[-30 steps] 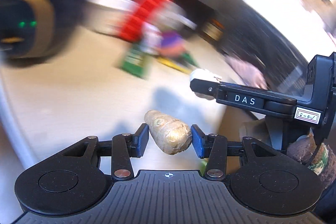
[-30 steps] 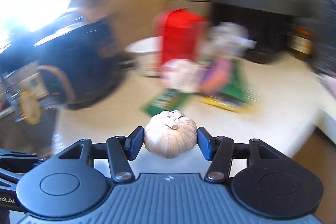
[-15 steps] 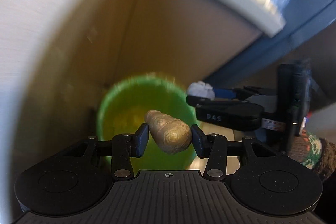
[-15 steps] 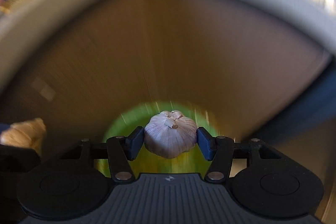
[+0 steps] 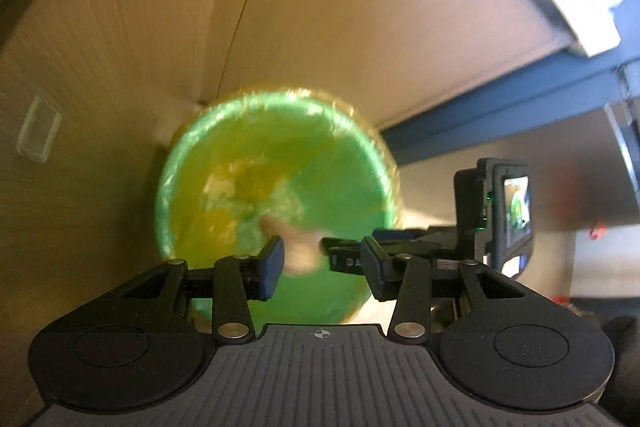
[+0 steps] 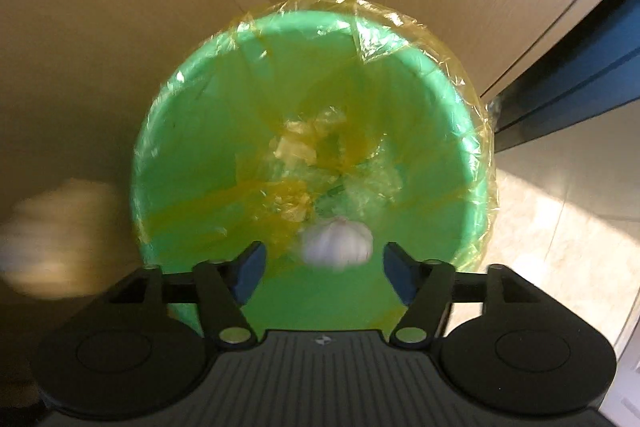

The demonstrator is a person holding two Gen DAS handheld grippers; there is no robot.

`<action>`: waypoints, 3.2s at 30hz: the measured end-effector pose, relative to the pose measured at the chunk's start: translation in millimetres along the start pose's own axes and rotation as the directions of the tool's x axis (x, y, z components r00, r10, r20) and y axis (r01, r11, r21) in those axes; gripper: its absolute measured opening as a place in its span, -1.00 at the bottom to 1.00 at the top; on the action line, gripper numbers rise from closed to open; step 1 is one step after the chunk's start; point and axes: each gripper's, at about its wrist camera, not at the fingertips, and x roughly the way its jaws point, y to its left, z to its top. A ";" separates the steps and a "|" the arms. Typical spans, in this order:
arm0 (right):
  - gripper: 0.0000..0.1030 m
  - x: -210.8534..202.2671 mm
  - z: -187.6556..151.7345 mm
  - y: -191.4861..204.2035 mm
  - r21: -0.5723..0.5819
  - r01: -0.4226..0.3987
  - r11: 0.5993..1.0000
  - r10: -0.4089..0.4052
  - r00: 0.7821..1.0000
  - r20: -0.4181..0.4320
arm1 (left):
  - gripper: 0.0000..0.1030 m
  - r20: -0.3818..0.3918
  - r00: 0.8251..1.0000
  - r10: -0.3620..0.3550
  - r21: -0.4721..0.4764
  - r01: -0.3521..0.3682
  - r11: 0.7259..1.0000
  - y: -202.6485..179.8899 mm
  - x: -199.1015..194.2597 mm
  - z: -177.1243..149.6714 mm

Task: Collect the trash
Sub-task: 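Carry ginger and garlic to the green bin and open both tools, then grasp the white plastic tray rim with the left tool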

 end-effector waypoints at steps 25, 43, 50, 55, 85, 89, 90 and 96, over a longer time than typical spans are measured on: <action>0.42 -244.6 3.3 152.3 -0.200 0.131 0.971 0.044 0.725 0.687 | -0.10 0.780 0.565 0.269 -0.296 -0.047 0.954 97.8 -291.9 -33.4; 0.42 -271.3 2.9 289.6 -0.534 0.145 0.833 0.296 0.698 0.652 | -0.10 0.795 0.405 0.451 -0.414 -0.179 0.892 157.4 -393.0 73.0; 0.42 -259.8 -5.6 259.5 -0.482 0.139 0.865 0.232 0.741 0.630 | -0.19 0.780 0.505 0.369 -0.356 -0.127 0.926 173.6 -360.0 84.2; 0.42 -262.6 -1.3 241.5 -0.432 0.104 0.896 0.216 0.747 0.628 | -0.56 0.755 0.638 0.154 -0.175 -0.031 0.984 171.6 -340.2 67.2; 0.50 -280.3 -1.5 361.5 -0.747 -0.080 0.659 0.567 0.705 0.425 | -0.53 0.556 0.783 0.279 -0.262 -0.153 0.953 142.7 -293.1 -90.4; 0.36 -259.0 -11.0 384.1 -0.790 -0.148 0.595 0.591 0.746 0.306 | -0.54 0.585 0.776 0.236 -0.240 -0.113 0.964 136.9 -311.7 -117.0; 0.28 -254.0 -15.8 387.7 -0.800 -0.162 0.577 0.595 0.755 0.277 | -0.52 0.596 0.772 0.220 -0.229 -0.099 0.968 135.0 -317.5 -123.8; 0.10 -234.3 -40.2 404.5 -0.843 -0.221 0.491 0.599 0.788 0.142 | -0.51 0.659 0.719 0.220 -0.259 -0.057 0.964 132.8 -350.6 -157.8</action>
